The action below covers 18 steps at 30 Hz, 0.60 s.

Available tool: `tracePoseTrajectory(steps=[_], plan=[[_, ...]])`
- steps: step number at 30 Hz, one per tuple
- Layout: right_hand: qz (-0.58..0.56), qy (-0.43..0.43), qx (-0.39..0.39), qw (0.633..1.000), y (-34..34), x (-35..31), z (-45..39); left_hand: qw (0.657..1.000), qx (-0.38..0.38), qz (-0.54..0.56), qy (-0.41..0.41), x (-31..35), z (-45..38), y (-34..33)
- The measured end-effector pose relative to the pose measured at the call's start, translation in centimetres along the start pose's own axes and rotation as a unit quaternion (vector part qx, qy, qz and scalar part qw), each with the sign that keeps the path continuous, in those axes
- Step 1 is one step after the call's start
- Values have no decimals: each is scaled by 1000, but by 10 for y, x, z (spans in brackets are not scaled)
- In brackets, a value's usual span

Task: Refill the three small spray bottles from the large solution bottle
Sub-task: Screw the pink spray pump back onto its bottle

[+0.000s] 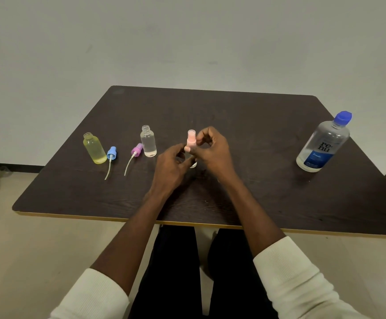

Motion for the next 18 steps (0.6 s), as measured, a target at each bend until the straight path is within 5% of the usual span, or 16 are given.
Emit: tracePoseTrajectory(steps=[5, 18], plan=[[-10, -35, -53, 998, -7, 0, 2, 1000, -8, 7, 10, 0, 1, 0], [-38, -41, -45, 997, -1, 2, -2, 1000, -12, 1, 20, -3, 0, -2]])
Point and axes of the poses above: each hand's wrist, its own z-axis away from the middle knuckle, its own y-axis out of the back of the hand, x = y × z, the point moved 4 cm from there along -z, towards the middle knuckle, and after that the axes turned 1 degree about -y, right-handed, at the moved point
